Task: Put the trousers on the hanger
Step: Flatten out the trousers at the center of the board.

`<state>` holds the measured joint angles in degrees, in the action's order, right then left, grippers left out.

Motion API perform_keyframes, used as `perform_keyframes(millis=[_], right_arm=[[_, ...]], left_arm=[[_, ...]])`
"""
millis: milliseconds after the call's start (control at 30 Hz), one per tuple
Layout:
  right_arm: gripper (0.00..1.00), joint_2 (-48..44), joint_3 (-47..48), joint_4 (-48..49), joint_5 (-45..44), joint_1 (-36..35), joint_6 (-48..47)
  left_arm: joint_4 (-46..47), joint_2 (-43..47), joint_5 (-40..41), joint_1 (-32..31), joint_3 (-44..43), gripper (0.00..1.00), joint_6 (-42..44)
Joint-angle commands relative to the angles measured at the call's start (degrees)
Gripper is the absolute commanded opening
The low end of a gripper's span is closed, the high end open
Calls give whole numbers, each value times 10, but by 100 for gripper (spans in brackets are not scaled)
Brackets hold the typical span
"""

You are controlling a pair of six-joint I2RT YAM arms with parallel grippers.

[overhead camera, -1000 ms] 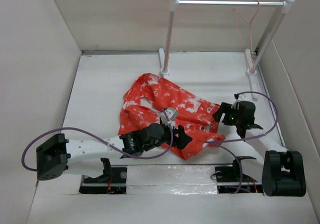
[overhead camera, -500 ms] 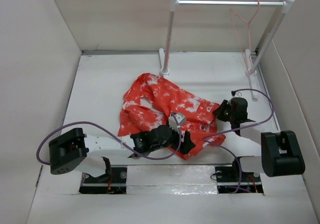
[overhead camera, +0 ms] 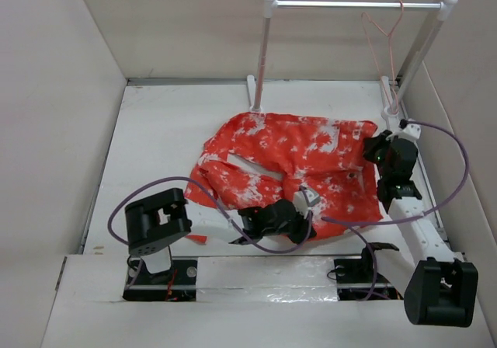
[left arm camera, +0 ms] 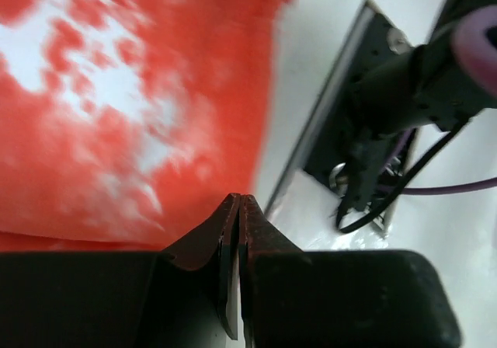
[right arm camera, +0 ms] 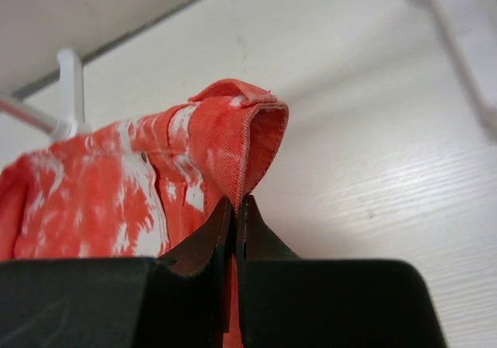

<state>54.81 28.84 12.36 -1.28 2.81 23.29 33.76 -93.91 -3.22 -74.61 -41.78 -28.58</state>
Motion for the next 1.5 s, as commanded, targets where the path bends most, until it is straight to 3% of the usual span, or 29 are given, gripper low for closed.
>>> perform_keyframes(millis=[0, 100, 200, 233, 267, 333, 367, 433, 500, 533, 567, 600, 633, 800, 833, 900, 967, 1033, 1133, 1233, 1267, 1367, 1467], right_arm=[[0, 19, 60, -9, -87, 29, -37], [0, 83, 102, -22, -99, 45, -41], [8, 141, 135, -31, -102, 60, -38], [15, 148, 140, -35, -100, 65, -38], [34, 151, 145, -32, -100, 65, -39], [54, 138, 144, -30, -105, 65, -38], [71, 129, 142, -27, -102, 65, -38], [80, 88, 136, -28, -60, 56, -43], [76, 54, 116, -30, -44, 30, -57], [65, 37, 103, -23, -23, -9, -62], [30, 11, 90, -10, -6, -33, -67], [10, 4, 77, -8, 7, -59, -75], [0, 0, 60, -4, 44, -87, -82], [0, 60, 82, -16, 109, -348, -155], [0, 73, 95, -19, 106, -392, -162], [0, 107, 145, -32, 88, -511, -188], [0, 182, 182, -34, 92, -566, -204], [0, 264, 234, -26, 108, -624, -221], [1, 353, 334, -40, 106, -690, -260], [15, 474, 449, -58, 93, -727, -290], [34, 535, 479, -70, 95, -734, -293], [55, 641, 595, -108, 102, -746, -299], [59, 695, 673, -162, 62, -763, -315]], left_arm=[[54, -43, -70, -38, -71, 0, 12], [60, -84, -79, -63, -118, 0, 11], [61, -83, -68, -69, -129, 28, 6], [61, -74, -58, -62, -122, 35, 3], [68, -44, -47, -45, -96, 44, -7], [75, -8, -24, -19, -59, 59, -19], [75, 35, -12, 13, -17, 59, -37], [62, 84, 33, 45, 26, 60, -62], [17, 164, 110, 86, 87, 60, -111], [-3, 193, 137, 96, 107, 60, -130], [-53, 252, 170, 104, 141, 59, -151], [-82, 284, 228, 120, 154, 59, -172], [-115, 313, 252, 128, 167, 58, -220], [-366, 517, 371, 166, 213, 45, -364], [-414, 544, 380, 182, 213, 37, -374], [-440, 630, 408, 194, 192, 27, -349], [-467, 698, 439, 206, 135, 14, -288], [-483, 727, 489, 206, 84, 7, -244], [-507, 751, 526, 206, -7, 6, -166], [-521, 754, 538, 206, -66, 9, -108], [-522, 753, 538, 206, -86, 10, -97], [-517, 759, 531, 206, -107, 15, -69], [-511, 769, 515, 206, -110, 19, -46]])
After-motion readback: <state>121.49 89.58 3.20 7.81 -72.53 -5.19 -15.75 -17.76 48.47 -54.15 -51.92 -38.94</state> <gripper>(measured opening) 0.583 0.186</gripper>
